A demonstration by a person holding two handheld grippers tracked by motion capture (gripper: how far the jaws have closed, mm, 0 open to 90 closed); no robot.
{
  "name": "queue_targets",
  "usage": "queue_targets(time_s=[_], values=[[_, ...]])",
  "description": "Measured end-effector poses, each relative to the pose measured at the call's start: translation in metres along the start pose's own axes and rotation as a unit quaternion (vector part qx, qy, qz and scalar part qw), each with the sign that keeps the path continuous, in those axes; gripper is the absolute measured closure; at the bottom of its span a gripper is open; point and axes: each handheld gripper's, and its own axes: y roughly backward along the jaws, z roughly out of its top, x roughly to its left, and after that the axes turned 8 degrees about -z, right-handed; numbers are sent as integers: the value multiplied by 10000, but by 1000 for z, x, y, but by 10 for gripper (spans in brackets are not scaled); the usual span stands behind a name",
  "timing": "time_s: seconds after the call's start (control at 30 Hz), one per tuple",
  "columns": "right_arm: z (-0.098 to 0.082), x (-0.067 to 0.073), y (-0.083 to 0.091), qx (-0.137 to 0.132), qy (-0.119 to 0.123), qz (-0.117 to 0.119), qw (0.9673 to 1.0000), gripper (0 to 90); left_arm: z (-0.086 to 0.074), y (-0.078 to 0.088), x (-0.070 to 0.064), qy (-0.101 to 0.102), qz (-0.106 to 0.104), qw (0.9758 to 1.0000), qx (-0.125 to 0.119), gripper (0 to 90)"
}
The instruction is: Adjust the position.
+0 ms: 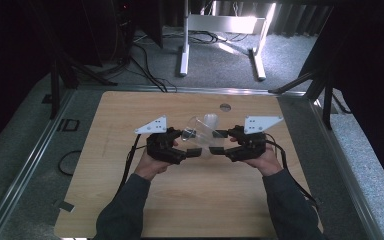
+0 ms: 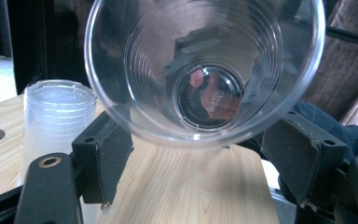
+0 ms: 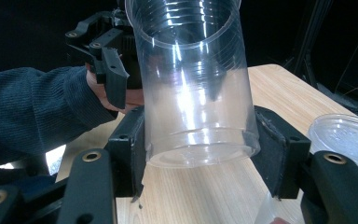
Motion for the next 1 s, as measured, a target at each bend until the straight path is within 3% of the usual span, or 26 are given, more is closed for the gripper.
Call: queue_targets(time_s=[1.0], values=[[-1,1,-1,6,49,102,9999,415,3,-10,-1,-58,-43,9990,-445,248]])
